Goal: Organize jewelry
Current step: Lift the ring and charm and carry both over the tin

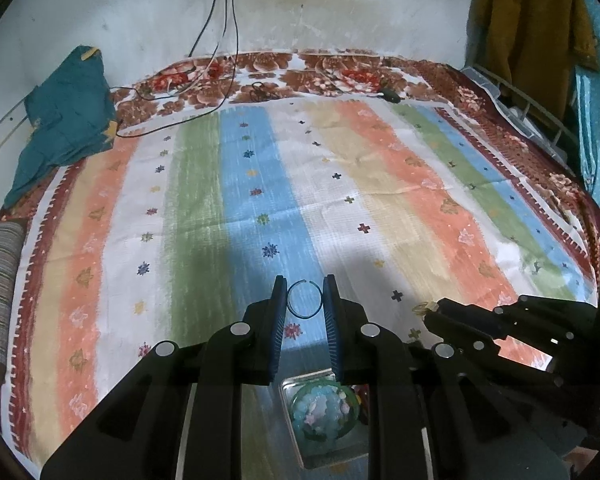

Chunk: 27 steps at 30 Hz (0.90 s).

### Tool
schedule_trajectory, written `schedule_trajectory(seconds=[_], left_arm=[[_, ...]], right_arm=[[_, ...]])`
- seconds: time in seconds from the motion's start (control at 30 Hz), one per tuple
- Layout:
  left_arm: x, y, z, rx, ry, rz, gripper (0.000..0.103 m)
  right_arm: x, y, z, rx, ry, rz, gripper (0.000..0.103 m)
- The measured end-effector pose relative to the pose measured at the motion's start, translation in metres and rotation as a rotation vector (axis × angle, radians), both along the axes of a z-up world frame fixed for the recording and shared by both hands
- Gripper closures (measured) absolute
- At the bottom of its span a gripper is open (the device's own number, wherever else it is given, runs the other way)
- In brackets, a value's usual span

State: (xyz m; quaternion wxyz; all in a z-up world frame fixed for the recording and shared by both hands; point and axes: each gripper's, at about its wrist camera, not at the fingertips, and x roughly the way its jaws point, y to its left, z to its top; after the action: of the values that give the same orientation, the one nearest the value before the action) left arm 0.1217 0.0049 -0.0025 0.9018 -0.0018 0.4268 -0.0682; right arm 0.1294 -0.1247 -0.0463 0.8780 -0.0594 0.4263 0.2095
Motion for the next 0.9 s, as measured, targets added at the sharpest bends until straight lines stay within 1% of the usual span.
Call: schedule_trajectory(seconds=[0.33, 0.57, 0.67, 0.9], left_arm=[[-0.028, -0.004, 0.007, -0.014, -0.024, -0.03, 0.085], [-0.048, -0.012, 0.01, -0.029, -0.039, -0.053, 0.085], [-0.052, -0.013, 0.01, -0.034, -0.039, -0.053, 0.085], [-0.057, -0.014, 0.009, -0.038, -0.034, -0.049, 0.085]], right_arm=[[-0.016, 0.001, 0.002, 0.022, 0.007, 0.02, 0.092], [-0.025, 0.001, 0.005, 0.073, 0.032, 0.045, 0.092], [-0.027, 0.002, 0.005, 0.095, 0.054, 0.062, 0.092], [-0.034, 0.003, 0.005, 0.106, 0.062, 0.078, 0.092]])
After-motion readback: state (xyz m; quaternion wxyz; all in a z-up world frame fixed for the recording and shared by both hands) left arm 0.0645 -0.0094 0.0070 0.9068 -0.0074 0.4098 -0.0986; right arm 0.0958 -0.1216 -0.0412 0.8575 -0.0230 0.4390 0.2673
